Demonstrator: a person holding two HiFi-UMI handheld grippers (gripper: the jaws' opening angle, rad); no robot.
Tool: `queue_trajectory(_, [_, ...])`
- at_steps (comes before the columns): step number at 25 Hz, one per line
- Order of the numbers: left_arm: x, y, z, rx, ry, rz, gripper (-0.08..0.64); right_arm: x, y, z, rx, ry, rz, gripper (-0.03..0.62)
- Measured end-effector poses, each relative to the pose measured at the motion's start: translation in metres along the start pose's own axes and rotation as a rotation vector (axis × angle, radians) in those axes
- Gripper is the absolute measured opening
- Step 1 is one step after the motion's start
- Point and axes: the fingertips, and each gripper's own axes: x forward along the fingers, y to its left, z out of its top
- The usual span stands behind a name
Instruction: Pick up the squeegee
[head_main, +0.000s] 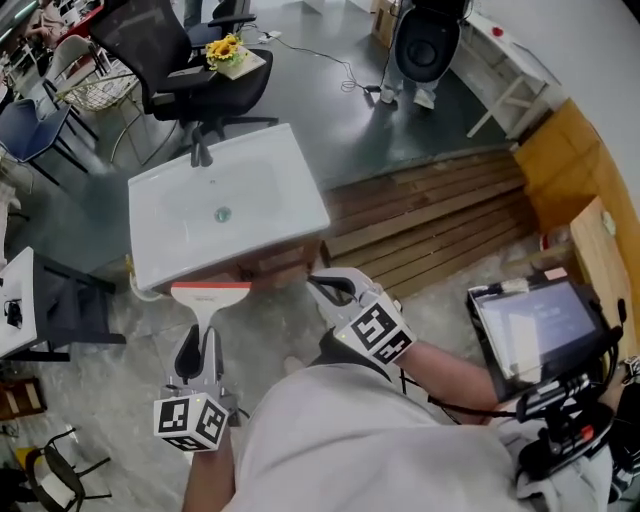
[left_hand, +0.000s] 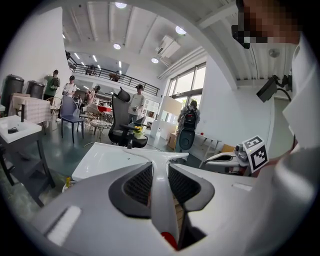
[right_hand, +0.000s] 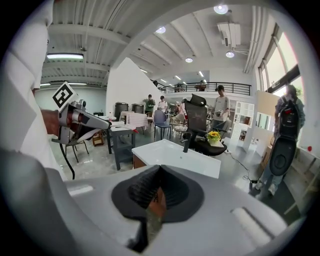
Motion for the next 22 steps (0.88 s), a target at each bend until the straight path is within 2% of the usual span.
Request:
queue_trajectory(12, [0.035,-0.006,-0.004,0.004,0.034,-0.035,0.109,-0.001,-0.022,-0.012,0.019,0.014,-0.035,0.003])
queue_trajectory(22, [0.088,-0.021,0.006,0.018,0.047,-0.071,0.109,-0.003,-0.07,-0.024,0.025,0.051,-0.082,0.003])
